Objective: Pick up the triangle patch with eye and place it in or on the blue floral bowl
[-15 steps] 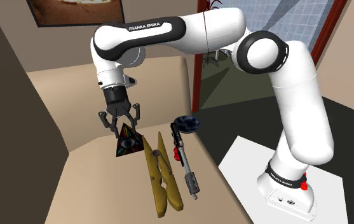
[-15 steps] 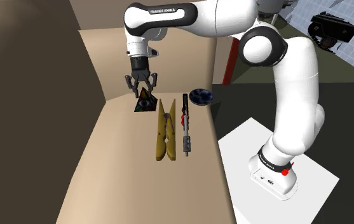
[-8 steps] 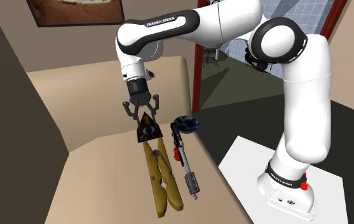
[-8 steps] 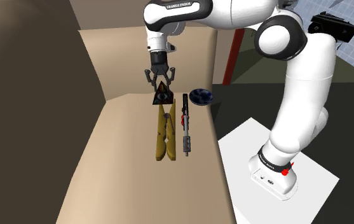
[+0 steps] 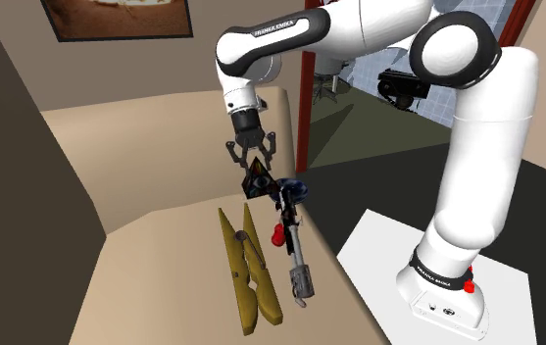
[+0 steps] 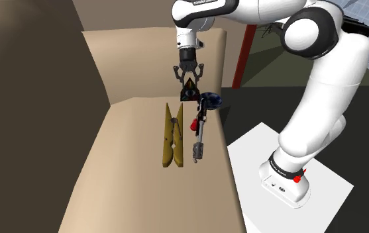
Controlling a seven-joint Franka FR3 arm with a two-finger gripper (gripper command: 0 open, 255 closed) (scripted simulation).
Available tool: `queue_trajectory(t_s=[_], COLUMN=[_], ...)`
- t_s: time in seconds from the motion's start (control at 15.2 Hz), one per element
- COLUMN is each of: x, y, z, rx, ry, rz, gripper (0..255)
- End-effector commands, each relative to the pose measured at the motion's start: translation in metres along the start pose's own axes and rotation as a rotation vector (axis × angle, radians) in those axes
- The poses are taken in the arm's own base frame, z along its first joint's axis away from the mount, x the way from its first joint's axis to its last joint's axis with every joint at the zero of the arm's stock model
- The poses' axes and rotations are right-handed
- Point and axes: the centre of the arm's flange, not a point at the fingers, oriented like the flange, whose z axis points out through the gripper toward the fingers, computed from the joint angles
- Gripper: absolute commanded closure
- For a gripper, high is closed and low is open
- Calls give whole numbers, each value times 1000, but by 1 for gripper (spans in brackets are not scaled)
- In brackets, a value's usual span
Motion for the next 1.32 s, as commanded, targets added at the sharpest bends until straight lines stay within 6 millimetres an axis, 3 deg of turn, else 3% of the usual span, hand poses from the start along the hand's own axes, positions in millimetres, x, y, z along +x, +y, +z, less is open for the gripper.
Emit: queue_trajectory(t_s=[0.0,0.53,1.25], x=[10,57,90], y=[20,117,112], z=[-8,-34,14], rx=[0,0,0], ry=[-1,-1,-1], rz=[-1,-1,-1], gripper=[255,255,255])
